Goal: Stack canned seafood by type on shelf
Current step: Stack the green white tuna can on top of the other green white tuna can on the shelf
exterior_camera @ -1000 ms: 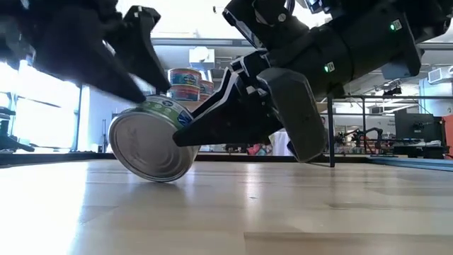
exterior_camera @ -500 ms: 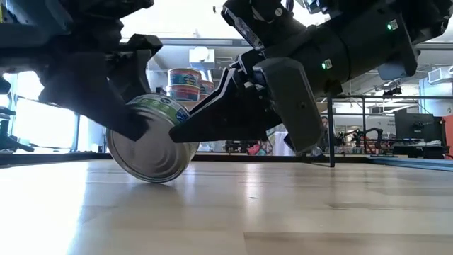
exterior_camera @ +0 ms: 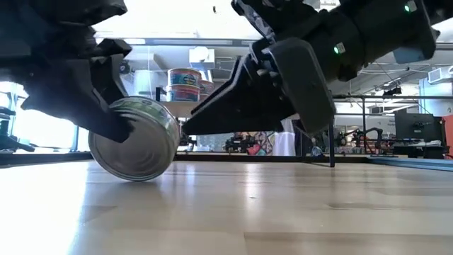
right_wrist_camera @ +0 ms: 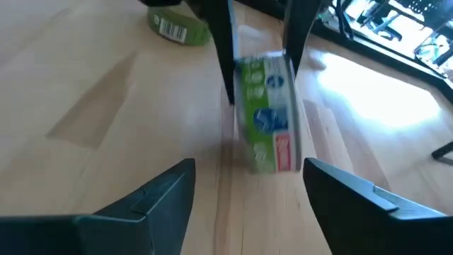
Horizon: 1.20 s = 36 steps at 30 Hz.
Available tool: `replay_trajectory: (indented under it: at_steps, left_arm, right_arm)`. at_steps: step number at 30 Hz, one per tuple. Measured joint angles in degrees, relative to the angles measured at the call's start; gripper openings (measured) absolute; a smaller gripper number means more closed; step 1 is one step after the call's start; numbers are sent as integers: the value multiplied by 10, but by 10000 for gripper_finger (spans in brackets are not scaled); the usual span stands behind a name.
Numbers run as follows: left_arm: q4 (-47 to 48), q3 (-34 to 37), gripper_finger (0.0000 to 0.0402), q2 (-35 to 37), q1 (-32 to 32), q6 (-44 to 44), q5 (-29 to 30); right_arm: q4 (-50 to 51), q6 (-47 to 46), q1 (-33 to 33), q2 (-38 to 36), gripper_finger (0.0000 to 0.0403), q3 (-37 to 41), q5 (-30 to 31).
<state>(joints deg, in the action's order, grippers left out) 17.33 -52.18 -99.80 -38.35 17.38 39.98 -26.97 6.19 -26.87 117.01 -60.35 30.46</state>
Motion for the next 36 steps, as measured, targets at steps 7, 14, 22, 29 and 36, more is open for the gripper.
replay_trajectory:
  at_steps: [7, 14, 22, 29, 36]
  left_arm:
    - [-226, 102, 117, 14, -19, -5, 22]
    - [-467, 185, 117, 12, -15, -90, -14]
    - [-525, 198, 117, 12, -11, -122, -46]
    - [-546, 198, 117, 12, -8, -146, -48]
    - [-551, 196, 117, 13, -4, -146, -66]
  right_arm:
    - [-46, -40, -1, 13, 256, 36, 11]
    - [-93, -59, 13, 13, 256, 46, -9]
    - [-131, -22, 19, 13, 256, 47, -117]
    - [-86, -10, 14, 7, 256, 45, -124]
    - [-64, -32, 4, 1, 256, 45, -78]
